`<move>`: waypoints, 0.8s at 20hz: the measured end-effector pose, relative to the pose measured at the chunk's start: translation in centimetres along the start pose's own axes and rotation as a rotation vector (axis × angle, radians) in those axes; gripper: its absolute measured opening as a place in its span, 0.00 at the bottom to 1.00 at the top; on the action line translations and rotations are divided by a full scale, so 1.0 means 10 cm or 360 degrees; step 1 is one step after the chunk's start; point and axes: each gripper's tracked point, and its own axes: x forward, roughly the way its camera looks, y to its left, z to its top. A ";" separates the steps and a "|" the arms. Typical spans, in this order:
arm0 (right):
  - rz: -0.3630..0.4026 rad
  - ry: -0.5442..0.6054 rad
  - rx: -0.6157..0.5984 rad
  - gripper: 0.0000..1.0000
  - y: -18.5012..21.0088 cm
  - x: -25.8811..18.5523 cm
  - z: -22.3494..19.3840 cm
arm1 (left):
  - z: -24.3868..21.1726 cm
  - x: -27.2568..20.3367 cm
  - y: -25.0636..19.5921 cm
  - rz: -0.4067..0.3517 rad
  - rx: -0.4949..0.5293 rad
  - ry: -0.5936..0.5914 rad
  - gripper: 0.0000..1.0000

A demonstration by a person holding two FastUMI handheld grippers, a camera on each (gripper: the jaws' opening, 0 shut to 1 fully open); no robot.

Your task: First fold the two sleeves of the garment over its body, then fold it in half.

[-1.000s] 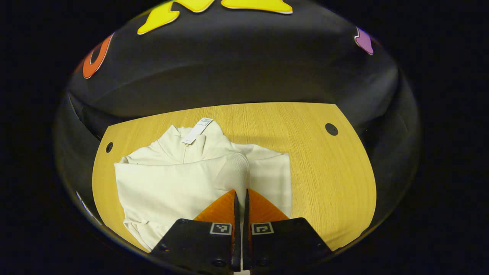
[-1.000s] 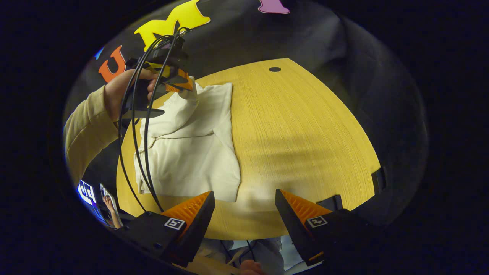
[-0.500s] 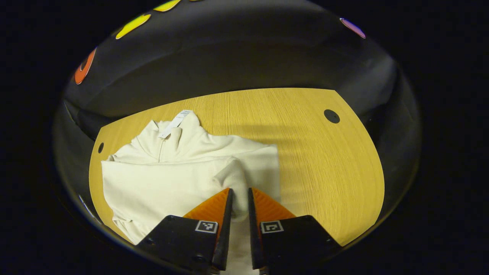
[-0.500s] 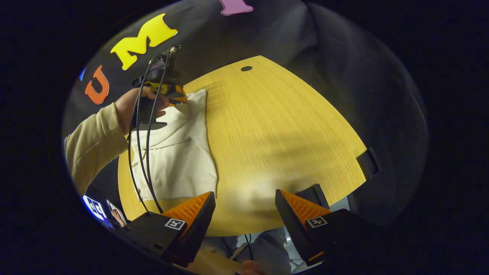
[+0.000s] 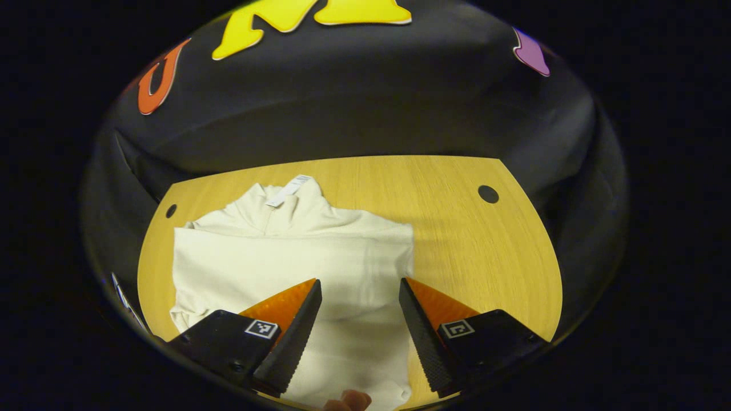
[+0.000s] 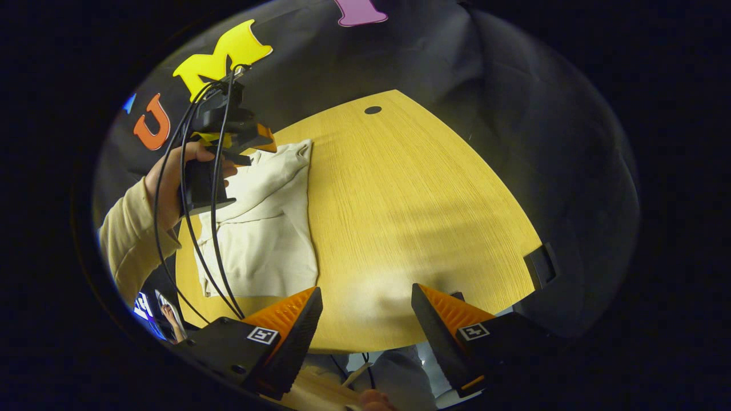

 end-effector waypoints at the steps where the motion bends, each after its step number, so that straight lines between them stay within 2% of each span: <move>1: 0.0021 -0.0002 -0.0001 0.94 0.06 0.01 0.03 | -0.04 -0.06 0.11 0.0030 -0.0016 -0.0002 0.90; 3: 0.0055 0.0011 -0.0006 0.94 0.15 0.05 0.02 | -0.14 -0.22 0.44 0.0121 -0.0058 -0.0014 0.93; 4: 0.0067 0.0027 -0.0011 0.98 0.20 0.07 0.00 | -0.20 -0.32 0.65 0.0180 -0.0071 -0.0034 0.93; 6: 0.0063 0.0068 -0.0033 0.98 0.24 0.16 -0.07 | -0.43 -0.49 0.99 0.0201 -0.0120 -0.0035 0.95; 10: 0.0060 0.0171 -0.0109 0.98 0.39 0.40 -0.26 | -1.19 -0.71 1.79 0.0200 -0.0154 0.0066 0.95; 11: 0.0069 0.0192 -0.0120 0.94 0.45 0.45 -0.30 | -1.37 -0.78 1.99 0.0212 -0.0148 0.0089 0.95; 12: 0.0082 0.0216 -0.0131 0.98 0.53 0.51 -0.33 | -1.54 -0.84 2.21 0.0239 -0.0145 0.0108 0.95; 14: 0.0086 0.0269 -0.0190 0.98 0.64 0.62 -0.42 | -1.88 -0.93 2.64 0.0317 -0.0144 0.0142 0.94; 16: 0.0085 0.0306 -0.0250 0.98 0.77 0.72 -0.47 | -2.25 -0.98 2.97 0.0360 -0.0219 0.0244 0.94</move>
